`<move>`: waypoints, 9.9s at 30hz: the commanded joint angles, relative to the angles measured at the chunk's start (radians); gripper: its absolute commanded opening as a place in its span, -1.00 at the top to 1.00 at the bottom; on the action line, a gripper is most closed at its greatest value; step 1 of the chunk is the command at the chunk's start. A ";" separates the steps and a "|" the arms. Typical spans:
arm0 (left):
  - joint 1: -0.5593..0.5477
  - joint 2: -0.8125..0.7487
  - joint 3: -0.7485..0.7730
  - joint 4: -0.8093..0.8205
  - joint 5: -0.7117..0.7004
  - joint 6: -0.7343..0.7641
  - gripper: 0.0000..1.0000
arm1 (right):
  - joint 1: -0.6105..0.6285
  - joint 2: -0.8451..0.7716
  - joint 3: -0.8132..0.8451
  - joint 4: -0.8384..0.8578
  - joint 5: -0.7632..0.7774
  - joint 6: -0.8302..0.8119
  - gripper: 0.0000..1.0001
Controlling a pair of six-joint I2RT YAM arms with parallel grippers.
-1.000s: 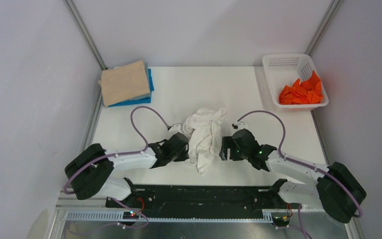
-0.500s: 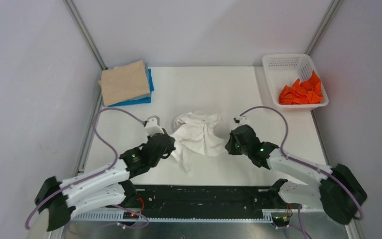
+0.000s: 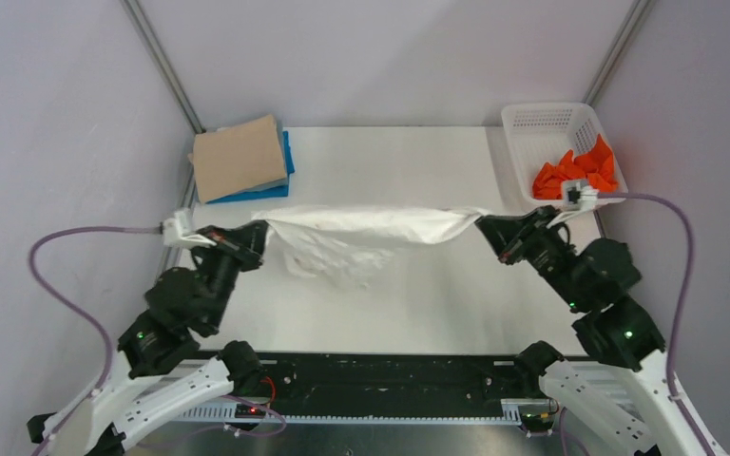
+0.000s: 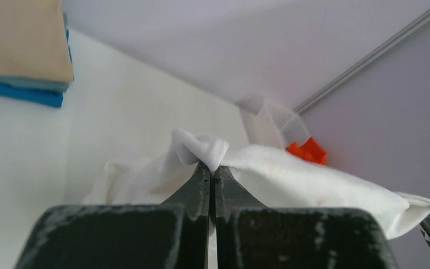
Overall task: Fold and stack the t-shirts
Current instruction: Flatten out the tshirt, then grab the side of the flattened tshirt closest away from the robot with both arms
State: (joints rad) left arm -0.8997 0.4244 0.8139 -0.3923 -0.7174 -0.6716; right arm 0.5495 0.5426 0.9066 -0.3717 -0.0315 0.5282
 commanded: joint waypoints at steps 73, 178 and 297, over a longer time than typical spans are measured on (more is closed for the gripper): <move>0.097 1.161 0.455 -0.018 0.427 0.292 -0.99 | 0.158 0.365 -0.268 -0.246 0.222 0.278 -0.99; 0.500 1.455 0.488 -0.033 0.651 0.173 -0.99 | -0.310 0.865 -0.176 -0.105 0.043 0.095 -0.99; -0.248 0.526 -0.314 -0.676 0.497 -0.612 -0.15 | -0.535 0.136 -0.374 -0.390 0.133 0.227 -0.99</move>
State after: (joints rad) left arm -1.1236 0.9672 0.5140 -1.0451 -0.2470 -1.2411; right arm 0.0261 0.6849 0.5255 -0.7490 0.0490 0.7078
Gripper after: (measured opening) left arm 0.601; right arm 0.993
